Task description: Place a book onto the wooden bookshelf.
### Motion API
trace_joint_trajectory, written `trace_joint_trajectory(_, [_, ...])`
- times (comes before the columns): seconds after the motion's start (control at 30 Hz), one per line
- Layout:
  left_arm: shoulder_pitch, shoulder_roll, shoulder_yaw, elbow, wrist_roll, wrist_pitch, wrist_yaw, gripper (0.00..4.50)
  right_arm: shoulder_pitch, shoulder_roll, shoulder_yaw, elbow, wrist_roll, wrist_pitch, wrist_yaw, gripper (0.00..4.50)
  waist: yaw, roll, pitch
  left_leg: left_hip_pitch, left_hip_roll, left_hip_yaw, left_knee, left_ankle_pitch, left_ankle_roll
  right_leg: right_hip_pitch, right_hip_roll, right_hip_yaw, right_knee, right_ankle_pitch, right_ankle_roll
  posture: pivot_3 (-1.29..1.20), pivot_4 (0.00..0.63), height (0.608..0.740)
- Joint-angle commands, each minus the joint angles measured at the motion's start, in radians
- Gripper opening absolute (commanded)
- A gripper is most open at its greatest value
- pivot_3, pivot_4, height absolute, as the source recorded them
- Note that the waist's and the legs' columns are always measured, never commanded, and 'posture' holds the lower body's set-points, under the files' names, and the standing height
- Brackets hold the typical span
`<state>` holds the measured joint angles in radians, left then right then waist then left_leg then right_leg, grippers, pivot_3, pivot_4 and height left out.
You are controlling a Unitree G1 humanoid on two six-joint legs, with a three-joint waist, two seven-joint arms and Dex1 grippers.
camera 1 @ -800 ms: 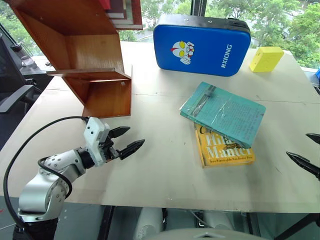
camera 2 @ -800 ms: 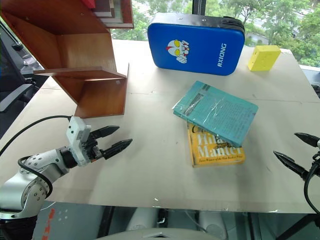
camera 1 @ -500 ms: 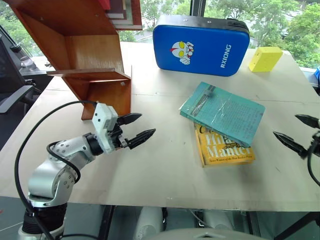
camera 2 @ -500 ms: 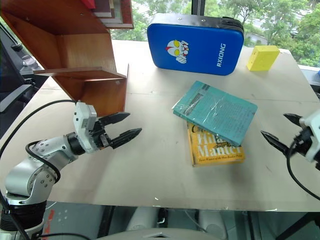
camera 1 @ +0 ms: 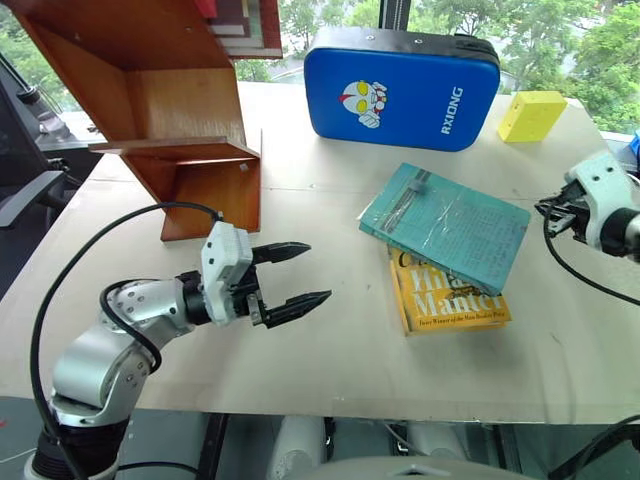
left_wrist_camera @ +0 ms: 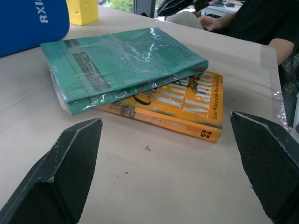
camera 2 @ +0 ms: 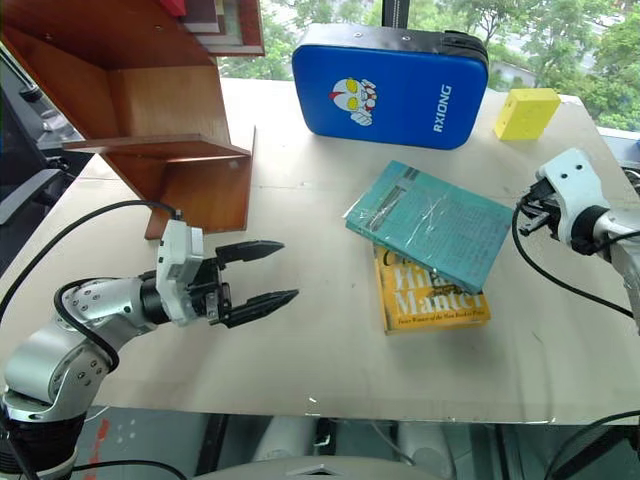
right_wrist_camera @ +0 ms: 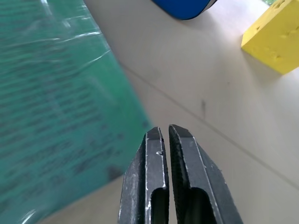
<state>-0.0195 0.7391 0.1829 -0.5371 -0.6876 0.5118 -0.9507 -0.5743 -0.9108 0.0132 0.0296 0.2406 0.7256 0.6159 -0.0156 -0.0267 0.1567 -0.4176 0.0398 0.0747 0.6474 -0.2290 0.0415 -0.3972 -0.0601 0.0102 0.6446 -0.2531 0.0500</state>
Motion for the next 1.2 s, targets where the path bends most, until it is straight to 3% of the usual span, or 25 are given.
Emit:
trace_joint_trajectory(0.03, [0.009, -0.005, 0.012, -0.051, -0.005, -0.021, 0.019, 4.5, -0.137, 0.04, 0.094, 0.145, -0.114, -0.097, 0.013, 0.02, 0.0, 0.0, 0.0, 0.0, 0.0, 0.0, 0.0, 0.0, 0.0, 0.0, 0.0, 0.0, 0.0, 0.0, 0.0, 0.0, 0.15, 0.74])
trace_joint_trajectory(0.3, [0.066, 0.001, 0.042, -0.069, 0.001, -0.041, 0.022, 4.5, -0.487, 0.196, 0.284, 0.737, -0.285, -0.377, 0.244, 0.02, 0.002, 0.001, 0.002, -0.001, 0.0, 0.001, 0.0, 0.0, 0.0, 0.0, 0.002, 0.001, 0.0, 0.001, 0.002, 0.0, 0.15, 0.74])
trace_joint_trajectory(0.5, [0.145, 0.008, 0.08, -0.067, 0.019, -0.078, 0.015, 4.5, -0.562, 0.248, 0.317, 0.853, -0.327, -0.467, 0.426, 0.02, 0.0, 0.003, 0.003, -0.001, 0.001, 0.0, -0.001, 0.0, -0.001, -0.001, 0.001, 0.0, 0.0, 0.002, 0.003, 0.0, 0.15, 0.74])
trace_joint_trajectory(0.83, [0.204, 0.009, 0.055, -0.059, 0.061, -0.102, 0.018, 4.5, -0.353, 0.235, 0.243, 0.311, -0.248, -0.207, 0.472, 0.02, 0.004, 0.004, 0.004, -0.001, 0.001, -0.001, -0.001, 0.0, -0.001, -0.001, -0.002, -0.003, 0.002, 0.001, 0.002, 0.0, 0.15, 0.74])
trace_joint_trajectory(1.0, [0.144, -0.011, 0.015, -0.028, 0.063, -0.05, 0.069, 4.5, -0.212, 0.194, 0.119, 0.132, -0.223, -0.195, 0.361, 0.02, 0.01, 0.004, 0.004, -0.001, 0.0, -0.002, 0.0, 0.0, 0.0, 0.0, -0.003, -0.004, 0.002, 0.0, 0.0, 0.0, 0.15, 0.74])
trace_joint_trajectory(1.03, [0.13, -0.012, 0.003, -0.025, 0.059, -0.02, 0.089, 4.5, -0.165, 0.187, 0.057, 0.103, -0.201, -0.261, 0.335, 0.02, 0.011, 0.004, 0.004, -0.001, 0.0, -0.002, 0.0, 0.0, 0.0, 0.0, -0.003, -0.004, 0.002, 0.0, 0.0, 0.0, 0.15, 0.74])
trace_joint_trajectory(1.1, [0.102, -0.014, -0.011, -0.02, 0.017, 0.103, 0.163, 4.5, 0.029, 0.117, -0.13, -0.004, -0.052, -0.421, 0.49, 0.02, 0.021, 0.004, 0.003, -0.001, -0.001, -0.002, 0.0, 0.0, 0.0, 0.0, -0.003, -0.004, 0.002, 0.001, 0.001, 0.0, 0.15, 0.74])
trace_joint_trajectory(1.2, [0.057, -0.008, 0.009, 0.019, -0.137, 0.311, 0.211, 4.5, 0.311, 0.069, -0.378, -0.197, 0.164, -0.4, 0.634, 1.16, 0.037, 0.004, 0.003, -0.003, -0.001, -0.005, 0.001, -0.001, 0.0, 0.002, -0.003, -0.008, 0.0, 0.001, 0.006, 0.0, 0.15, 0.74])
